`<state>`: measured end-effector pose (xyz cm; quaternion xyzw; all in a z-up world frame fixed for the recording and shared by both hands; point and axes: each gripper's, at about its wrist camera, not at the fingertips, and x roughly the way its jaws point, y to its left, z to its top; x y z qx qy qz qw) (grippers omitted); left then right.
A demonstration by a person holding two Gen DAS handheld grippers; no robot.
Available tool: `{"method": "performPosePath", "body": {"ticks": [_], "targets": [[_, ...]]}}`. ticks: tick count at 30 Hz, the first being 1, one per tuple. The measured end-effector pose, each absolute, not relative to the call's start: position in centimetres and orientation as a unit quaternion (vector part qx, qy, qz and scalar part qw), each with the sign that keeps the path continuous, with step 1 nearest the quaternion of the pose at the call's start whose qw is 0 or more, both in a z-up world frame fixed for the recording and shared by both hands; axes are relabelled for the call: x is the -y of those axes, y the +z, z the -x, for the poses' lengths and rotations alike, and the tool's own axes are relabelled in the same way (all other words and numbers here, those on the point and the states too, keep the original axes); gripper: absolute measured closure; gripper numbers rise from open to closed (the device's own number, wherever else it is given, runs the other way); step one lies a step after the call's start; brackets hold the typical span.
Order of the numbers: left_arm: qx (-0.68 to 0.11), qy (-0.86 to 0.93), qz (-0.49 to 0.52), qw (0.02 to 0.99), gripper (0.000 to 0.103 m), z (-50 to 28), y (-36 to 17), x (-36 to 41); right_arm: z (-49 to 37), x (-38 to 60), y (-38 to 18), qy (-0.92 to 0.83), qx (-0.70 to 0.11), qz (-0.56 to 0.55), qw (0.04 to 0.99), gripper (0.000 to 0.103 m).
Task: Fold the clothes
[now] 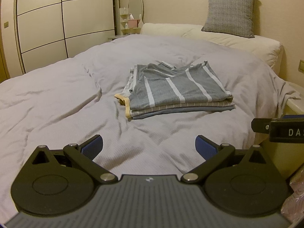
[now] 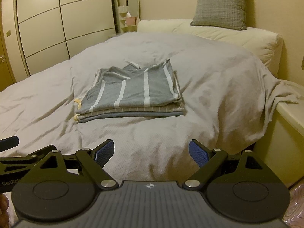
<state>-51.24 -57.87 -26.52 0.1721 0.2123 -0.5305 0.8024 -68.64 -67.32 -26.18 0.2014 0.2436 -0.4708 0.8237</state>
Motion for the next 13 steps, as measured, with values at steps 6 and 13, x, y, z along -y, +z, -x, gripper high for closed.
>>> {"method": "performPosePath", "body": {"ticks": [6, 13], "targets": [[-0.213, -0.531, -0.172, 0.802, 0.001, 51.37, -26.57, 57.74, 68.74, 67.19, -26.22, -0.469, -0.244, -0.202, 0.825, 0.015], [-0.211, -0.532, -0.172, 0.802, 0.001, 51.37, -26.68, 57.67, 68.77, 67.14, -26.16, -0.468, -0.244, -0.202, 0.825, 0.015]]}}
